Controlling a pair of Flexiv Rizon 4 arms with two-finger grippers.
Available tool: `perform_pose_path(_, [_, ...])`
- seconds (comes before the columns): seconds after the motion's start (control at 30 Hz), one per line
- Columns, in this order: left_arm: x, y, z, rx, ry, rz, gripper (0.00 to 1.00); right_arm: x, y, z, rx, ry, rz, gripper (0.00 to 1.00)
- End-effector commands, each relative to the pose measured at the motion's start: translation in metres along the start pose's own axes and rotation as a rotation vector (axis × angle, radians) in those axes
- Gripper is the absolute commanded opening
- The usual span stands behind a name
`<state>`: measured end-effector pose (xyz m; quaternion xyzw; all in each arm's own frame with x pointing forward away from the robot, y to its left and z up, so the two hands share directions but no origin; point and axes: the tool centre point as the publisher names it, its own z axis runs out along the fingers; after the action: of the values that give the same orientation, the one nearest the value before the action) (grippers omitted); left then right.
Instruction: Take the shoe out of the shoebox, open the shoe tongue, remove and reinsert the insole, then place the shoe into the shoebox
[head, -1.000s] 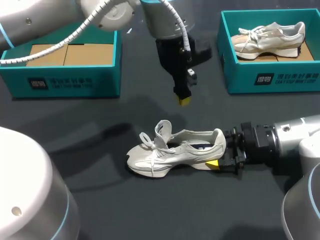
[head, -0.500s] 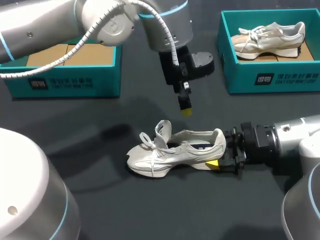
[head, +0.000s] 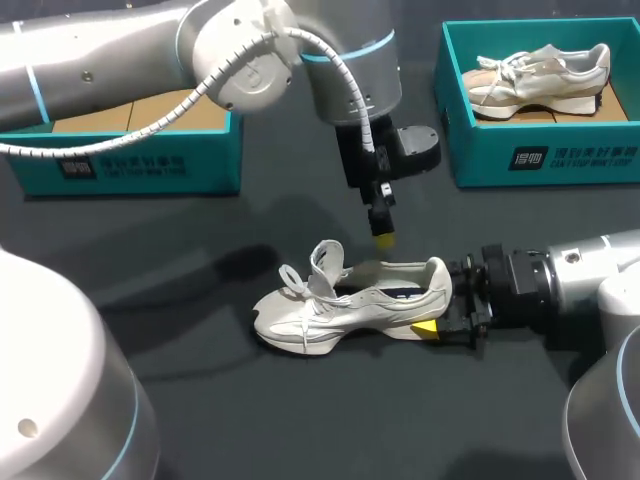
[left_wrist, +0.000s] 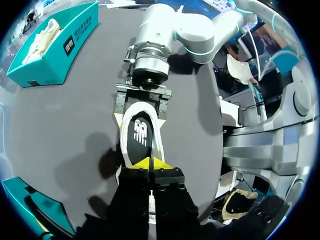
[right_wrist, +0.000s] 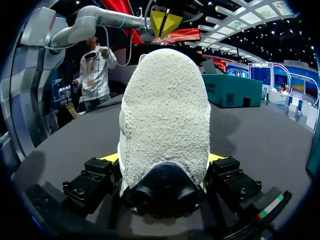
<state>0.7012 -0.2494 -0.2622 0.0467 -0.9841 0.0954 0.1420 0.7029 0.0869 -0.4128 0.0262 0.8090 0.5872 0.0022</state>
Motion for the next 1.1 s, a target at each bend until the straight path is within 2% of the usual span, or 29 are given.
perform_pose_path(0.03, [-0.002, -0.003, 0.018, -0.007, 0.011, -0.002, 0.0, 0.0, -0.002, 0.0, 0.004, -0.001, 0.001, 0.0])
perform_pose_path(0.07, [-0.002, -0.003, 0.021, -0.023, 0.019, 0.001, 0.0, 0.0, -0.002, 0.0, 0.004, -0.001, 0.001, 0.0])
perform_pose_path(0.13, [0.001, -0.002, 0.025, -0.044, -0.068, 0.014, 0.0, 0.0, -0.002, 0.0, 0.004, -0.001, 0.001, 0.0])
perform_pose_path(0.53, [0.001, -0.002, 0.025, -0.044, -0.068, 0.014, 0.0, 0.0, -0.002, 0.0, 0.004, -0.001, 0.001, 0.0])
perform_pose_path(0.8, [0.001, -0.004, 0.05, -0.077, -0.063, 0.019, 0.0, 0.0, -0.002, 0.0, 0.004, -0.001, 0.001, 0.0])
perform_pose_path(1.1, [-0.003, 0.001, 0.072, -0.068, -0.071, -0.011, 0.0, 0.0, -0.002, 0.0, 0.004, -0.001, 0.001, 0.0])
